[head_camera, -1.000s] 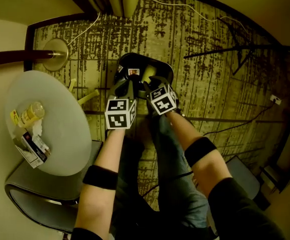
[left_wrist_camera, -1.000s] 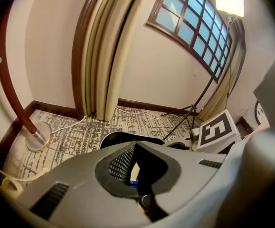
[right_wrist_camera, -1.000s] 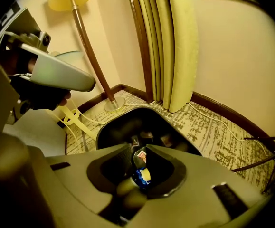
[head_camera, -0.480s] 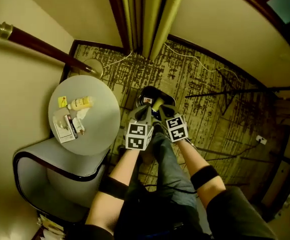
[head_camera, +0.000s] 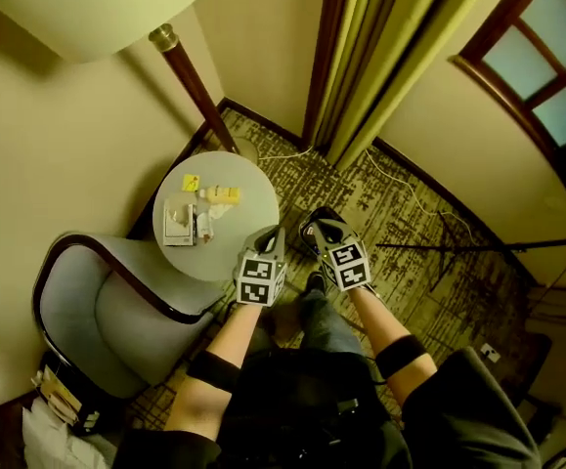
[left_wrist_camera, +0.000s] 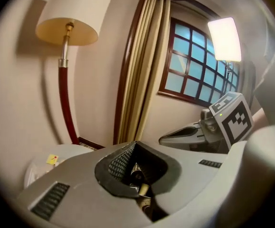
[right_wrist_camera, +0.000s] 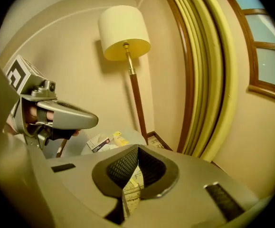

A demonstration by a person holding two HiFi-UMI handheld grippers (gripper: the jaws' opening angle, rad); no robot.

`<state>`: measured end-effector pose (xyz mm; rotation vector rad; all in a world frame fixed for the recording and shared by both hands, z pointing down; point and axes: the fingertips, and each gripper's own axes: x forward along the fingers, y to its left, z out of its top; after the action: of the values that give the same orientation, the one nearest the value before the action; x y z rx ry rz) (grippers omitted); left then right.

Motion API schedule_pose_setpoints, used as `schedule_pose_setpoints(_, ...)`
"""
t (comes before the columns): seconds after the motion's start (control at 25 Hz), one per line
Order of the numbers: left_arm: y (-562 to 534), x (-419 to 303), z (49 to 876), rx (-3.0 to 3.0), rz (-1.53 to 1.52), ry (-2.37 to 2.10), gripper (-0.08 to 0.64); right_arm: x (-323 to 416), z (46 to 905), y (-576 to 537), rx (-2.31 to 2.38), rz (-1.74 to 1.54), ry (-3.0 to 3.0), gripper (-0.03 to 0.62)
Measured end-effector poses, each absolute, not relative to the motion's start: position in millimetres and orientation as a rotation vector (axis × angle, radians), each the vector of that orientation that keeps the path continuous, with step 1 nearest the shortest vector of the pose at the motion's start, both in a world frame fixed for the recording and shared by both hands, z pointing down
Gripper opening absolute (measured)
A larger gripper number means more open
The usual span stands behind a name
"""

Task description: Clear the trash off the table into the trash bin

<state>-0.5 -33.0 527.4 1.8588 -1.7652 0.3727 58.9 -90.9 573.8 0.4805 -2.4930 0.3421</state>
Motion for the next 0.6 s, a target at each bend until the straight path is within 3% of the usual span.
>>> schedule_pose_setpoints(0.6,139,-136,493,1.416,0.275,-2.175,0.0,-73,518,49,-0.096,0.127,-2.584,0.001)
